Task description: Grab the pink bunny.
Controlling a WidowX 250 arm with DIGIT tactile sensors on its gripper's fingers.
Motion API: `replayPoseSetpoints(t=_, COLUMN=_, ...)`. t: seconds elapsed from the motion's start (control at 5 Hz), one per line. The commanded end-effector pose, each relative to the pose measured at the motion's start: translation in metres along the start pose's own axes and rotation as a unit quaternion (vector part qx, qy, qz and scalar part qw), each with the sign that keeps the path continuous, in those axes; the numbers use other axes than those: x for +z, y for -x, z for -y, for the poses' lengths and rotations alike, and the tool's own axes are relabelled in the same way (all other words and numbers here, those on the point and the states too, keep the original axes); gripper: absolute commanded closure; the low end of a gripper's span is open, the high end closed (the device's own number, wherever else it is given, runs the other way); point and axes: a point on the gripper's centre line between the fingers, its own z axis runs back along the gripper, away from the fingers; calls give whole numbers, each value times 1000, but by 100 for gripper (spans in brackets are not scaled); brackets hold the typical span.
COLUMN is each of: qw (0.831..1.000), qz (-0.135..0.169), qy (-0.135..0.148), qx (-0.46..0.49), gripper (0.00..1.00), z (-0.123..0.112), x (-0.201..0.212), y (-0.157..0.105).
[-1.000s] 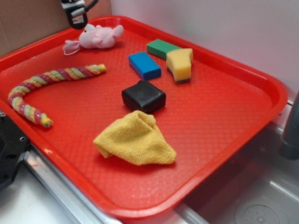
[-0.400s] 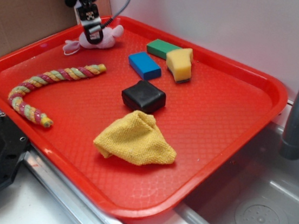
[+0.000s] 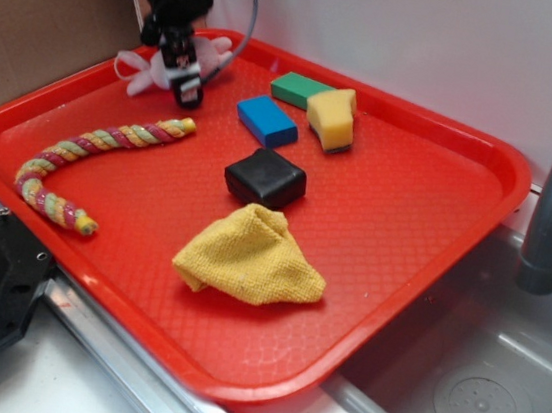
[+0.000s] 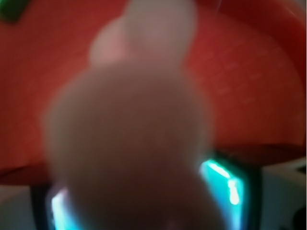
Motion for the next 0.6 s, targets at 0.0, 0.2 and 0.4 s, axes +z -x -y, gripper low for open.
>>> replayPoseSetpoints(t=0.0, qw=1000, qz=2, qy=-20, qx=19, gripper=100, z=10, x=24, y=1)
replayPoseSetpoints(t=0.2, qw=996, qz=69, qy=-30, qx=40, gripper=100, z=52, x=75, y=18)
replayPoseSetpoints(t=0.4, qw=990, qz=78, qy=29, qx=117, gripper=100, z=91, x=130, y=19)
